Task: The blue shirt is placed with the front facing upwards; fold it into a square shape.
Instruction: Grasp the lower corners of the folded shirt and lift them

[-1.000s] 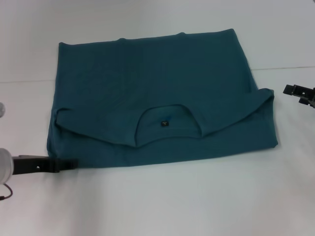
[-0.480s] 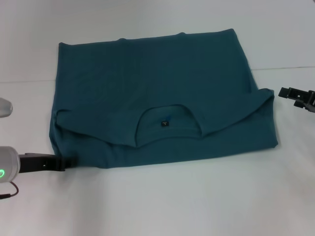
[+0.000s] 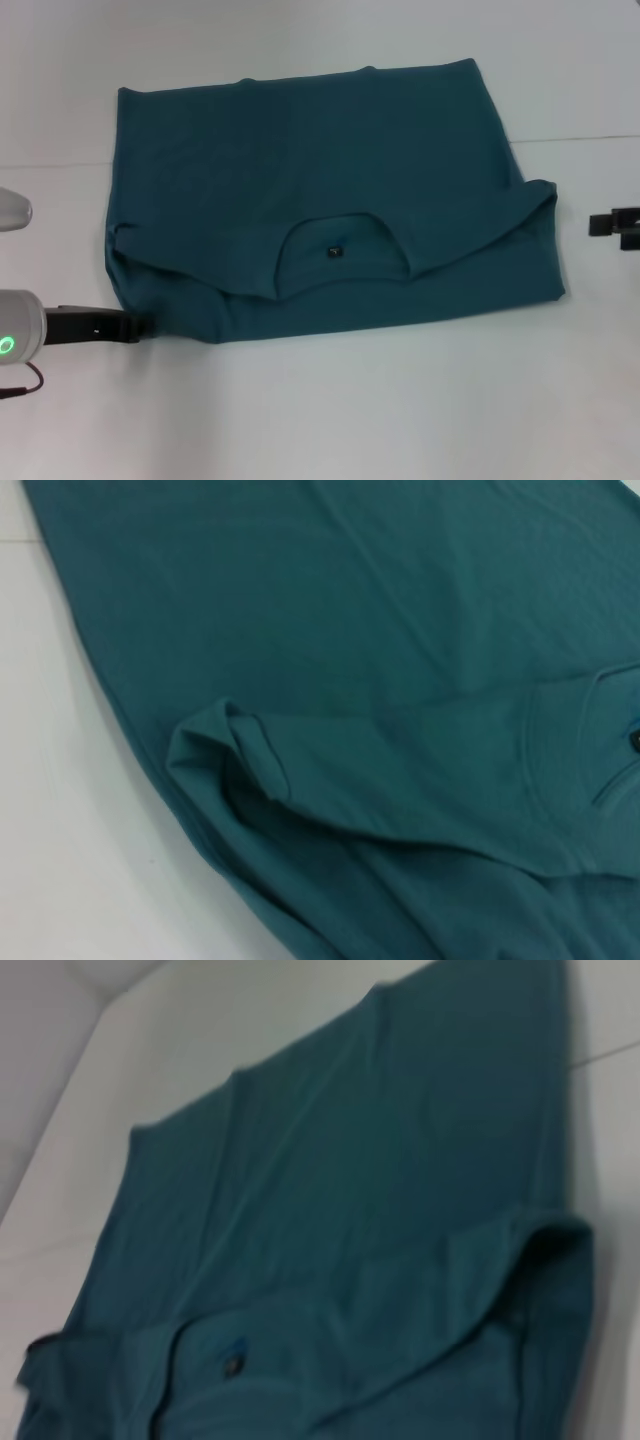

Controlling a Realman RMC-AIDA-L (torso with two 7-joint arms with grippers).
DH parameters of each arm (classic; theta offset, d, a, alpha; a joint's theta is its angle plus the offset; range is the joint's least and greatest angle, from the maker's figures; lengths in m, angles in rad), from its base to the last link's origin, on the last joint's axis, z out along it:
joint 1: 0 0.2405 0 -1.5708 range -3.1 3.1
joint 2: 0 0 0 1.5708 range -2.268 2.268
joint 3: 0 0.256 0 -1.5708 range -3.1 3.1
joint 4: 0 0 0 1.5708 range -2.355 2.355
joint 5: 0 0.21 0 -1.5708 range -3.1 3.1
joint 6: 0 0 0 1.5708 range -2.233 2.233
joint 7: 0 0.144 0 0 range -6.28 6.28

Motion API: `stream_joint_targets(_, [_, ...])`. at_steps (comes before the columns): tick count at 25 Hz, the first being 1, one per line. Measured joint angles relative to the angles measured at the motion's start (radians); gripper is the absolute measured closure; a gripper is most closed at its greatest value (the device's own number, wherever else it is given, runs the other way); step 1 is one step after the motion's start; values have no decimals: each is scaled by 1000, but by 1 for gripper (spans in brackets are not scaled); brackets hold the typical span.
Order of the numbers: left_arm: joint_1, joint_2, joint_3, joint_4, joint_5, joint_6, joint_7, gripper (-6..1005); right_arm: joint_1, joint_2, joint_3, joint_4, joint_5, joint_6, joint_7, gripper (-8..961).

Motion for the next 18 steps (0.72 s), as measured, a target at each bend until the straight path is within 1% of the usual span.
stream_joint_targets(1, [-1, 0, -1, -1, 0, 2, 0, 939, 3, -2, -1, -27, -12, -28, 19, 158])
stream_joint_targets(4, [-3, 1, -6, 0, 0, 10, -1, 939, 16, -4, -2, -84, -46, -71, 59, 158])
stream_joint_targets(9, [-1, 1, -26, 15, 0, 34, 0, 938, 24, -3, -3, -69, -70, -53, 63, 158])
stream_joint_targets(15, [-5, 1, -48, 24, 0, 55, 1, 939, 24, 12, -8, -59, -99, -14, 54, 158])
stream_joint_targets(18, [-2, 1, -50, 24, 0, 63, 1, 938, 21, 14, -10, -59, -101, -14, 43, 158])
